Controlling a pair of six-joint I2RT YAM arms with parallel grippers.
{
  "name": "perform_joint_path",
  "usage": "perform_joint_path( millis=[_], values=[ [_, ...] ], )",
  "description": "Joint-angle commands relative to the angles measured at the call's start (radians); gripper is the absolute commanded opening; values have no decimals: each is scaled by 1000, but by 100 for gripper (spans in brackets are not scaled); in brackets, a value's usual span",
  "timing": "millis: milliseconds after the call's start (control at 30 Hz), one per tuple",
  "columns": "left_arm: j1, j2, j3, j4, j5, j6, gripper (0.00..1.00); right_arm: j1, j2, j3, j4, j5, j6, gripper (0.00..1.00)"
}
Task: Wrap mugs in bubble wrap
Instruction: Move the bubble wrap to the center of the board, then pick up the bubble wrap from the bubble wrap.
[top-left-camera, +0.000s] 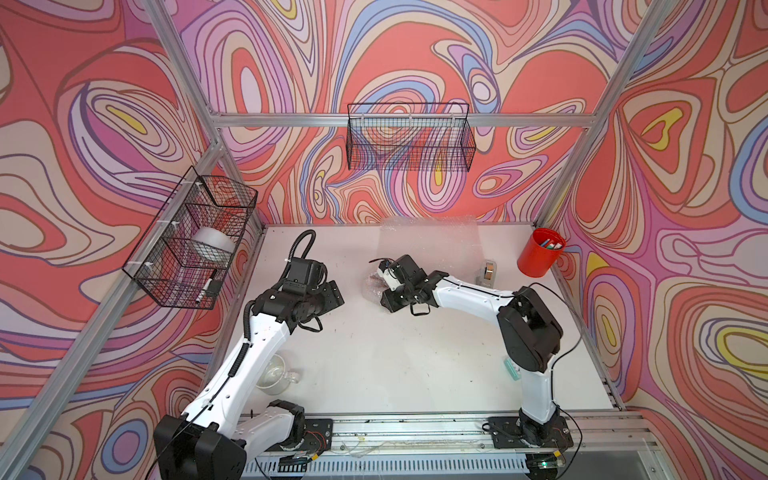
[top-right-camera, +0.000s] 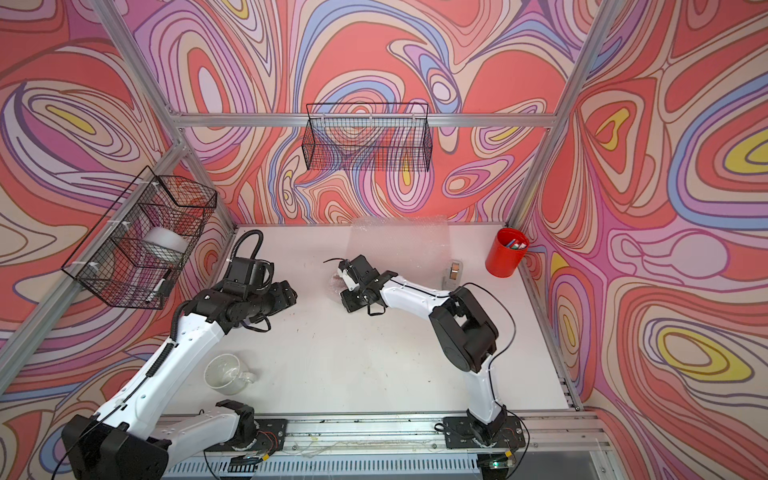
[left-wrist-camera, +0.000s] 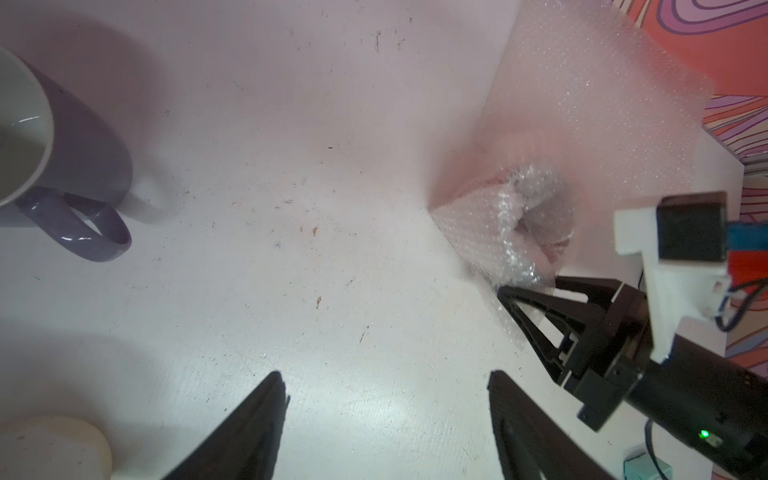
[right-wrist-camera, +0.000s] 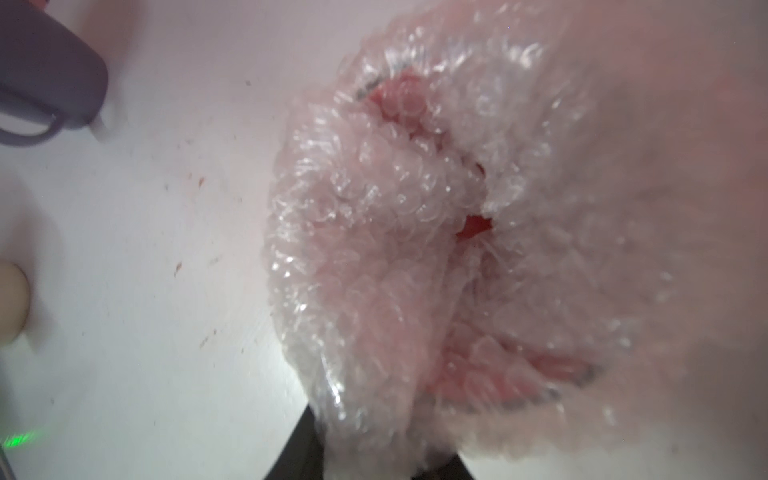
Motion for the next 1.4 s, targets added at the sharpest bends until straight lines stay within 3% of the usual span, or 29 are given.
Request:
perform_joint_path(
  millis=[0,433,500,567,633,700,800,900,967,1067,1367],
  values=[
    [11,-34,8,-47,0,9,79,7,104,141,-7,6,-22,28],
    [13,-56,-6,-81,16,-4,79,5,613,949,-261,214,92,31],
    [13,-52,-9,-75,19,-4,79,-6,670,1043,-266,202,104,33],
    [13,-45,-13,-62,20,1,81,-27,699,1112,-256,112,116,38],
    [14,-38,-21,-47,16,3,85,-31,649,1072,-207,46,101,46],
    [15,-23,-27,-19,27,12,88,-32,528,920,-103,6,79,55],
    [11,10,-37,56,67,55,91,-48,319,658,27,8,78,56],
    [-28,58,-17,79,13,87,91,-85,145,421,95,59,92,55],
    [-43,93,4,65,-20,82,87,-107,99,344,56,128,69,54],
    [-41,107,-9,94,-11,57,84,-123,115,313,-22,196,16,51],
    [-22,99,-93,275,184,0,82,-136,336,508,-221,277,-100,55]
  ],
)
